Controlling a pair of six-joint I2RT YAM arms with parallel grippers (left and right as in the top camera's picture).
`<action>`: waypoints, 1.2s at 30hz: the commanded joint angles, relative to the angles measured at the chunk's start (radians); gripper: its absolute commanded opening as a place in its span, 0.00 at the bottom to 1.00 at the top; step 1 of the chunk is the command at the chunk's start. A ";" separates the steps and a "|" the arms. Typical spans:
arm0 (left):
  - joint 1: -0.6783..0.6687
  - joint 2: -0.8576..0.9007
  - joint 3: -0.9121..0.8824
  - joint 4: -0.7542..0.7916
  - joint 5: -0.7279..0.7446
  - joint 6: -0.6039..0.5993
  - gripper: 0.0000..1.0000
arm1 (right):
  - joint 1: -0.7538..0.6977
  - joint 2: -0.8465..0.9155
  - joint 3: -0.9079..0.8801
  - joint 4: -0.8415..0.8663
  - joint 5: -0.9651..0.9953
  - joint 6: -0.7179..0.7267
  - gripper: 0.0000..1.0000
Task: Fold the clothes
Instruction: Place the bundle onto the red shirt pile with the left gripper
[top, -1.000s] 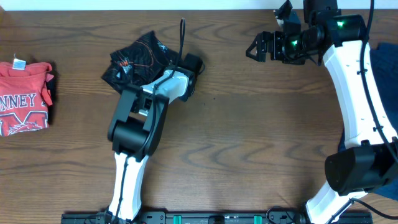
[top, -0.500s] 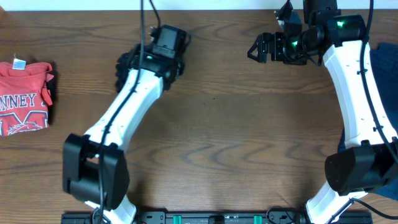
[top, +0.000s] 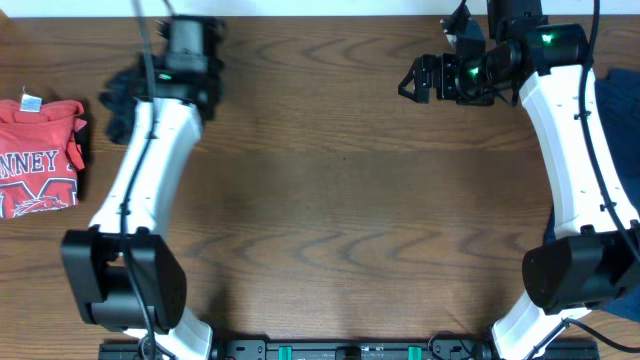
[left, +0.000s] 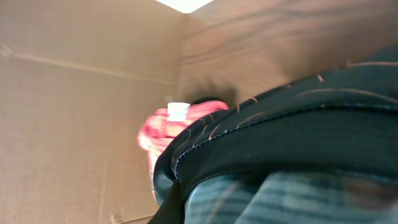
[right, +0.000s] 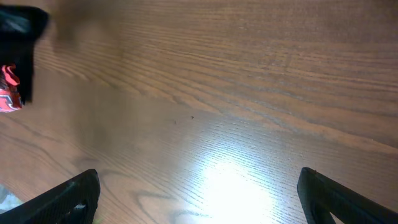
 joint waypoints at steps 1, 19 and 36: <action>0.093 -0.044 0.088 0.013 -0.038 0.047 0.06 | 0.010 -0.026 0.000 -0.003 0.000 -0.014 0.99; 0.496 -0.034 0.113 0.207 0.154 0.099 0.06 | 0.093 -0.025 0.000 0.003 0.001 -0.013 0.99; 0.629 0.065 0.113 0.507 0.357 0.193 0.06 | 0.187 -0.025 0.000 0.022 0.003 -0.010 0.99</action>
